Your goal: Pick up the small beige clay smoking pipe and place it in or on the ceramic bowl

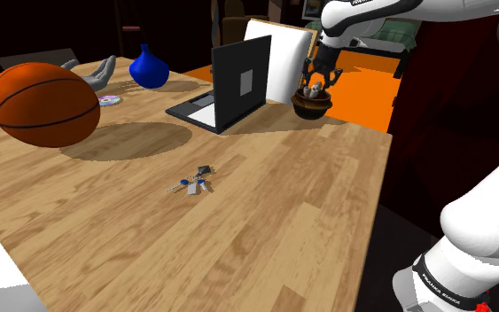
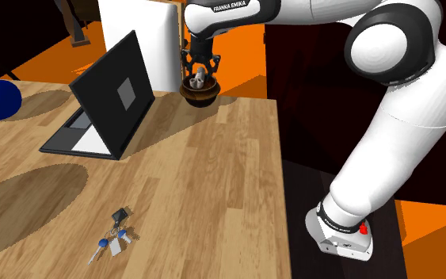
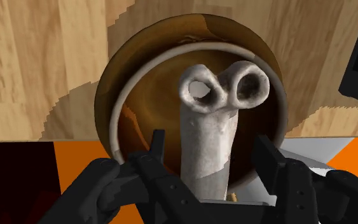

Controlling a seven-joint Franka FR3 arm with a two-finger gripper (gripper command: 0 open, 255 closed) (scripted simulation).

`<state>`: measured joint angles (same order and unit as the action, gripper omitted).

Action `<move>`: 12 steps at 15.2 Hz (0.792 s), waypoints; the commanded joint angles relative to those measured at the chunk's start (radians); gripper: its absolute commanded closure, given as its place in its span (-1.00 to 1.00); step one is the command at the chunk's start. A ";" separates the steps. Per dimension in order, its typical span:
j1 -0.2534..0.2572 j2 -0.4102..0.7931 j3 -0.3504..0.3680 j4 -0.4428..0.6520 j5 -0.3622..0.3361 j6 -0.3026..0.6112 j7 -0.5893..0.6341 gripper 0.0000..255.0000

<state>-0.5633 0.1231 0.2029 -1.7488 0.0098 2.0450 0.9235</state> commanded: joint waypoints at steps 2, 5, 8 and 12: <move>0.000 0.000 0.000 0.000 0.000 0.000 0.000 -1.00; 0.000 0.000 0.000 0.000 0.000 0.000 0.000 -1.00; -0.003 -0.028 -0.001 0.064 0.006 -0.091 -0.004 -1.00; -0.004 -0.034 -0.001 0.083 0.008 -0.116 -0.005 -1.00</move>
<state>-0.5668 0.0916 0.2018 -1.6666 0.0167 1.9327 0.9194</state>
